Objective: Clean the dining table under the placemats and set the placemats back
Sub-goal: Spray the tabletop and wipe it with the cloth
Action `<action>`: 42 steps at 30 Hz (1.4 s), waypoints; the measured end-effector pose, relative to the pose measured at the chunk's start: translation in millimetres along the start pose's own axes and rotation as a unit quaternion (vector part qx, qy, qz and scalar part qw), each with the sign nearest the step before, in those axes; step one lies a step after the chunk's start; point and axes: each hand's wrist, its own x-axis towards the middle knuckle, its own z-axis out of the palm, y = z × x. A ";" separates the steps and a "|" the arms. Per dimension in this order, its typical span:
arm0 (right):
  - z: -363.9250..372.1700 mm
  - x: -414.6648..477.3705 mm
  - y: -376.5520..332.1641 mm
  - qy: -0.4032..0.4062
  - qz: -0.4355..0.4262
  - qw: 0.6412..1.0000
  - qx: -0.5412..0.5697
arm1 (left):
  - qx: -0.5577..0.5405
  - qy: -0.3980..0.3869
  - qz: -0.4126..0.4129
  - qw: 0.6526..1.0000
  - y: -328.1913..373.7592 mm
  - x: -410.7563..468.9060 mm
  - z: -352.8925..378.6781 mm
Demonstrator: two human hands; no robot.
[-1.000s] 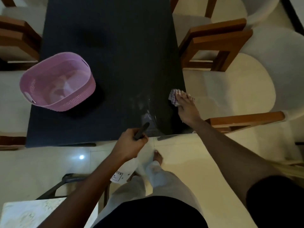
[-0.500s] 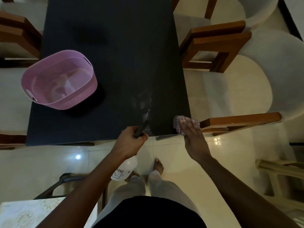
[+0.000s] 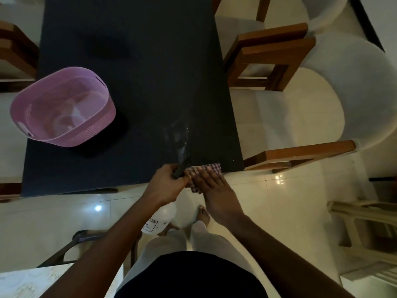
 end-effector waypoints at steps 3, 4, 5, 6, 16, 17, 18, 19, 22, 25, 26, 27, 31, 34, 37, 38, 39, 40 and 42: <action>-23.5 -17.2 32.7 0.037 0.054 0.998 0.022 | 0.012 -0.004 0.000 1.000 -6.2 1.6 -0.4; -33.3 -21.5 43.0 0.068 0.076 0.994 0.043 | 0.009 -0.006 0.001 1.000 -7.9 0.8 -0.2; -42.5 -22.8 52.3 0.095 0.099 0.988 0.071 | 0.003 -0.008 0.003 1.000 -8.6 -0.4 0.0; -51.4 -20.8 60.2 0.123 0.117 0.981 0.099 | -0.001 -0.011 0.004 1.000 -9.5 -1.5 0.3; -51.1 38.0 71.3 0.100 0.206 0.972 0.046 | 0.009 -0.011 0.000 1.000 -10.4 -0.5 2.2; -45.2 33.5 60.1 0.098 0.206 0.973 0.035 | 0.008 -0.008 -0.001 1.000 -10.0 0.4 1.5; -39.4 28.5 45.5 0.099 0.200 0.974 0.033 | 0.005 -0.006 -0.002 1.000 -9.3 1.1 0.6; -34.1 23.3 29.1 0.100 0.187 0.977 0.034 | 0.000 -0.005 -0.003 1.000 -9.3 1.6 -0.4; -15.2 13.4 -21.3 0.096 0.111 0.988 0.039 | -0.017 -0.002 0.002 1.000 -9.4 0.5 -2.9; -16.6 19.1 -50.0 0.057 0.058 0.983 0.164 | -0.022 0.019 0.009 1.000 -9.3 -0.3 -8.0; -21.4 25.3 -51.5 0.054 0.064 0.974 0.210 | -0.019 0.027 0.007 0.999 -10.0 -0.5 -10.2; -28.7 32.8 -50.6 0.072 0.081 0.964 0.241 | -0.013 0.035 0.006 0.999 -11.4 -0.1 -12.5; -61.9 70.1 -20.1 0.201 0.177 0.930 0.253 | -0.013 0.054 -0.013 0.998 -17.6 -0.6 -19.3; -79.6 112.7 22.4 0.241 0.183 0.941 0.153 | -0.026 0.073 -0.027 0.997 -17.0 0.6 -25.4; -72.0 156.0 46.0 0.163 0.170 0.968 0.090 | -0.049 0.091 -0.037 0.994 -12.8 6.0 -30.4; -64.4 166.1 46.1 0.127 0.158 0.976 0.081 | -0.059 0.098 -0.044 0.992 -11.3 7.9 -31.3; -57.0 172.7 42.1 0.106 0.145 0.981 0.068 | -0.067 0.105 -0.051 0.991 -10.2 10.0 -31.8; -50.0 175.2 35.8 0.101 0.129 0.985 0.053 | -0.071 0.108 -0.055 0.990 -9.0 11.7 -32.1; -41.4 167.9 18.3 0.098 0.066 0.993 0.023 | -0.077 0.117 -0.060 0.988 -6.7 15.8 -32.9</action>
